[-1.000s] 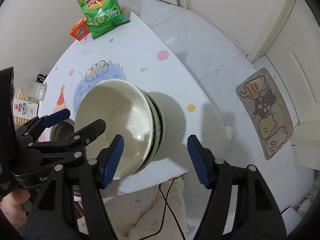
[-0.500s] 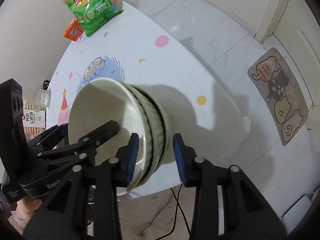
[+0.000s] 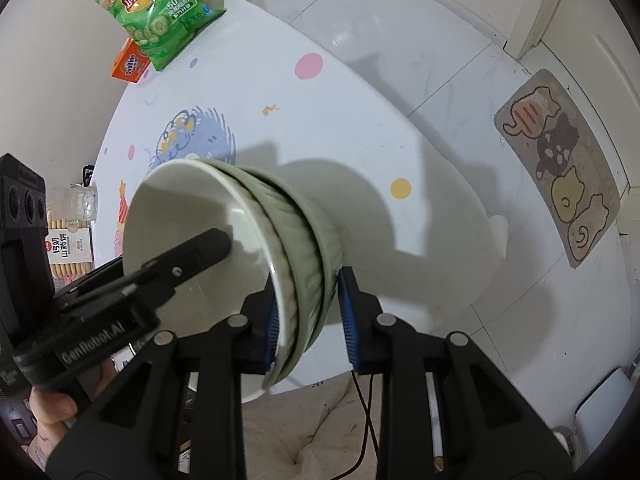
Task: Organize plates and bowls
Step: 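Lift the stacked bowls with both grippers and tilt them on edge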
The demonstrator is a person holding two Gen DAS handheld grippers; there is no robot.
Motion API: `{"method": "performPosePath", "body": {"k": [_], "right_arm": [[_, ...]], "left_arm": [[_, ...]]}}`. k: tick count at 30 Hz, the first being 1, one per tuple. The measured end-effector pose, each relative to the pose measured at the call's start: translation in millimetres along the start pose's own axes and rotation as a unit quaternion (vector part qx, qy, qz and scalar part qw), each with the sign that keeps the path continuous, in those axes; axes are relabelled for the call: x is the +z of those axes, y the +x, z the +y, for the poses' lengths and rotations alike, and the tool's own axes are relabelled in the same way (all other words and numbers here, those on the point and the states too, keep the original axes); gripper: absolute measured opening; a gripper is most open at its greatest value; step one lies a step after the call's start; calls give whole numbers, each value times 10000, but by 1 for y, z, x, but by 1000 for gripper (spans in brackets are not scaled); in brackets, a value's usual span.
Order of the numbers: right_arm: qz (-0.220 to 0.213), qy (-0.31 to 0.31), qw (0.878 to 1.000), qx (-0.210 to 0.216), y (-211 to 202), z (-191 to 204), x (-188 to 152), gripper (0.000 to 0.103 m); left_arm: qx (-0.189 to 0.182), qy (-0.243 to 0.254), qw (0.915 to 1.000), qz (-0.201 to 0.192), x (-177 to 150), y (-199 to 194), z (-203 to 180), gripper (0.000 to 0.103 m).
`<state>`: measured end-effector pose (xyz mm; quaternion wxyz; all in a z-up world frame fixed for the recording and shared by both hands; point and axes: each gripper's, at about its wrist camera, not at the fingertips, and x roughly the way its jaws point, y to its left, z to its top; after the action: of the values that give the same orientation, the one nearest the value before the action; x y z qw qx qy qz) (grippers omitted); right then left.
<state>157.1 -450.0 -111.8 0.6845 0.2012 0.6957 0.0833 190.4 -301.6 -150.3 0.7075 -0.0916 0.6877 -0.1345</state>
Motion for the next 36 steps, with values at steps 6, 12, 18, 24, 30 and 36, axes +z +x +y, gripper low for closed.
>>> {"method": "performPosePath", "body": {"k": [6, 12, 18, 24, 30, 36], "right_arm": [[23, 67, 10000, -52, 0, 2, 1, 29], [22, 130, 9999, -64, 1, 2, 1, 28], [67, 197, 9998, -62, 1, 1, 2, 27], [117, 165, 9997, -126, 2, 3, 3, 27], [173, 177, 9996, -135, 2, 3, 4, 28], [152, 231, 9995, -156, 2, 4, 5, 27]], "left_arm": [[-90, -218, 9995, 186, 6, 0, 8, 31], [-198, -323, 9985, 385, 10, 1, 15, 26], [-86, -172, 9991, 381, 11, -1, 11, 22], [100, 85, 9992, 381, 15, -2, -3, 25], [-78, -321, 9987, 389, 13, 3, 14, 26], [-98, -224, 9989, 398, 14, 5, -6, 22]]}}
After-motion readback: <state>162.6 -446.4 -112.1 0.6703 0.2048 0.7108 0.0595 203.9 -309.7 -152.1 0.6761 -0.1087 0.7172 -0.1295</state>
